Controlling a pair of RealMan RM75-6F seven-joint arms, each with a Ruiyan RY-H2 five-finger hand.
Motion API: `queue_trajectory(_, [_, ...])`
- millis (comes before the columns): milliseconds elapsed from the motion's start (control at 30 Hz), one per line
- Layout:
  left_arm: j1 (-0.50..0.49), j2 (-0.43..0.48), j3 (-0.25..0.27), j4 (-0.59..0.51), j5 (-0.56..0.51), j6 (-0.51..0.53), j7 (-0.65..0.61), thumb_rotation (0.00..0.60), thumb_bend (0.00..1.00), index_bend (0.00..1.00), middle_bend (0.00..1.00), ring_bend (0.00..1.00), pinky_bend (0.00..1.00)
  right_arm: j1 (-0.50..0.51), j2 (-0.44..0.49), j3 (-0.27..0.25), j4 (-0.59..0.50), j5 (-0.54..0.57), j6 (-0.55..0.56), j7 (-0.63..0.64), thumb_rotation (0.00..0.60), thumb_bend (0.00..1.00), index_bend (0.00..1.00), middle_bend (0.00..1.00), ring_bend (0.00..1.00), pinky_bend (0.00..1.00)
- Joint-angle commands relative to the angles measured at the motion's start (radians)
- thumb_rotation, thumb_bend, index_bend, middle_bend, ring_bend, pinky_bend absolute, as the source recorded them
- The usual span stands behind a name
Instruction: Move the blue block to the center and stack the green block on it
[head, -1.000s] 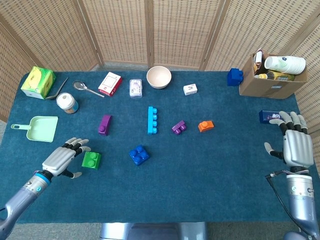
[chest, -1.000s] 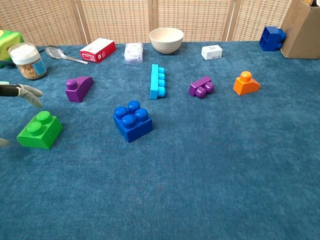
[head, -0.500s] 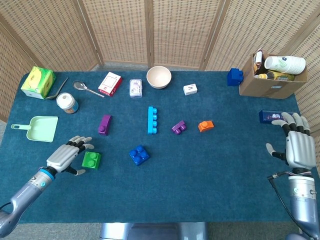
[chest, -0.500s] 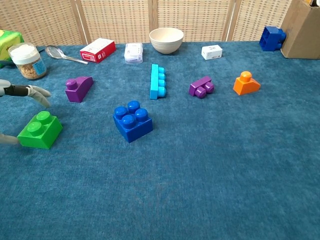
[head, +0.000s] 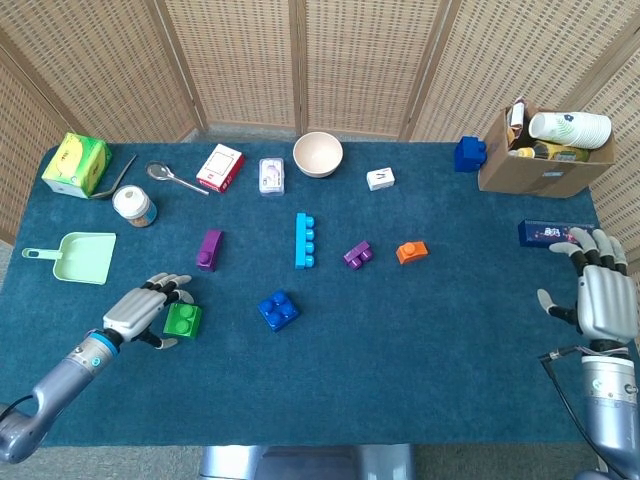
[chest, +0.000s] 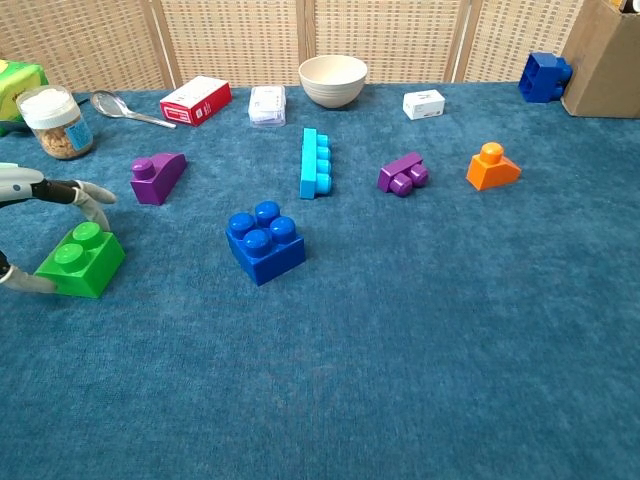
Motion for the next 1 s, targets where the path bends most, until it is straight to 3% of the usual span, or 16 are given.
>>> queue_trajectory(33, [-0.007,-0.005,0.000,0.011,-0.004,-0.010,-0.008,0.600,0.27,0.33,0.08,0.00,0.00,-0.004,0.000,0.001,0.000,0.001,0.001,0.000,0.600,0.23,0.29,0.16,0.00,0.00])
queue_trajectory(200, [-0.017,-0.012,-0.008,0.027,-0.036,-0.029,0.003,0.600,0.28,0.43,0.13,0.02,0.00,-0.016,0.003,0.005,0.001,0.006,0.003,0.007,0.600,0.23,0.29,0.16,0.00,0.00])
queue_trajectory(367, [-0.032,0.016,-0.026,0.017,-0.015,-0.015,-0.057,0.600,0.28,0.45,0.15,0.03,0.00,-0.026,0.008,0.008,-0.002,0.005,0.007,0.008,0.600,0.23,0.29,0.16,0.00,0.00])
queue_trajectory(600, [-0.080,0.090,-0.032,0.047,0.139,0.066,-0.174,0.600,0.28,0.45,0.16,0.03,0.00,-0.027,-0.006,0.015,0.007,0.006,-0.004,0.015,0.600,0.23,0.29,0.16,0.00,0.00])
queue_trajectory(800, [-0.129,0.101,0.010,0.132,0.318,0.181,-0.322,0.600,0.28,0.45,0.17,0.03,0.00,-0.028,-0.020,0.019,0.017,0.003,-0.007,0.018,0.600,0.23,0.29,0.16,0.00,0.00])
queue_trajectory(1000, [-0.175,0.100,0.042,0.192,0.426,0.269,-0.363,0.600,0.28,0.46,0.18,0.03,0.00,-0.036,-0.024,0.025,0.014,0.001,-0.001,0.025,0.600,0.23,0.29,0.16,0.00,0.00])
